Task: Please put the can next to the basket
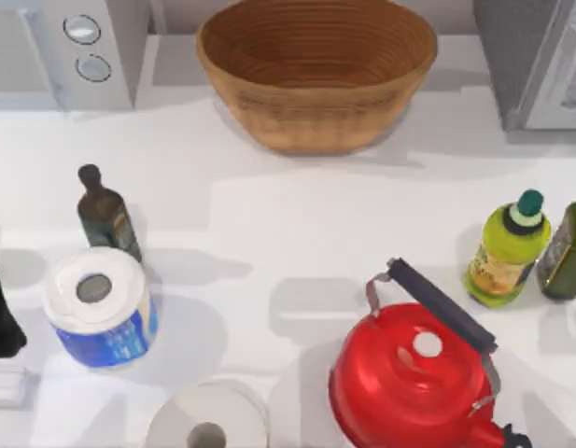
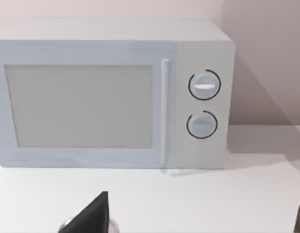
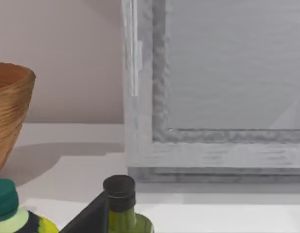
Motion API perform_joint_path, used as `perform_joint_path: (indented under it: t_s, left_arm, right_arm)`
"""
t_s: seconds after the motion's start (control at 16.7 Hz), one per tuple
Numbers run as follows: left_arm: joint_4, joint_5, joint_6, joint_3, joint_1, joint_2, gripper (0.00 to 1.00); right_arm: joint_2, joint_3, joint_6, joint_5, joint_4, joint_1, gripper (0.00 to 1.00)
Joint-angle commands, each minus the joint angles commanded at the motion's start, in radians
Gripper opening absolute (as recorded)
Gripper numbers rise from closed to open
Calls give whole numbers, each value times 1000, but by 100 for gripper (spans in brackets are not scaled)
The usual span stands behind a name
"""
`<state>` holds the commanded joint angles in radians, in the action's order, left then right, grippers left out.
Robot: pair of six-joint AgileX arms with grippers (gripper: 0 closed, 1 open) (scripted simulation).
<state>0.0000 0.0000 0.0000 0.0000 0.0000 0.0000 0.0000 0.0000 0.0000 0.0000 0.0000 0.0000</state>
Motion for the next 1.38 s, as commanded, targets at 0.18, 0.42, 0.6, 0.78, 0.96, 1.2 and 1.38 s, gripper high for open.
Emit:
perform_joint_path:
  t_s: [0.18,0.42,0.6,0.78,0.96,1.2,1.38]
  left_arm:
    - [-9,0,8,9,2,9,100]
    - [-131,0,113,142,21,146,100]
    - [-281,0,235,331,45,350,100]
    - [-443,0,362,556,68,626,100]
    - [-593,0,477,781,89,930,100]
    - [-783,0,629,1046,117,1284,100]
    - [-929,1,749,1233,140,1522,100]
  right_arm:
    - [0,0,0,0,0,0,100]
    - [0,0,0,0,0,0,100]
    - [0,0,0,0,0,0,100]
    - [0,0,0,0,0,0,100]
    - [0,0,0,0,0,0,100]
    - [0,0,0,0,0,0,100]
    - [0,0,0,0,0,0,100]
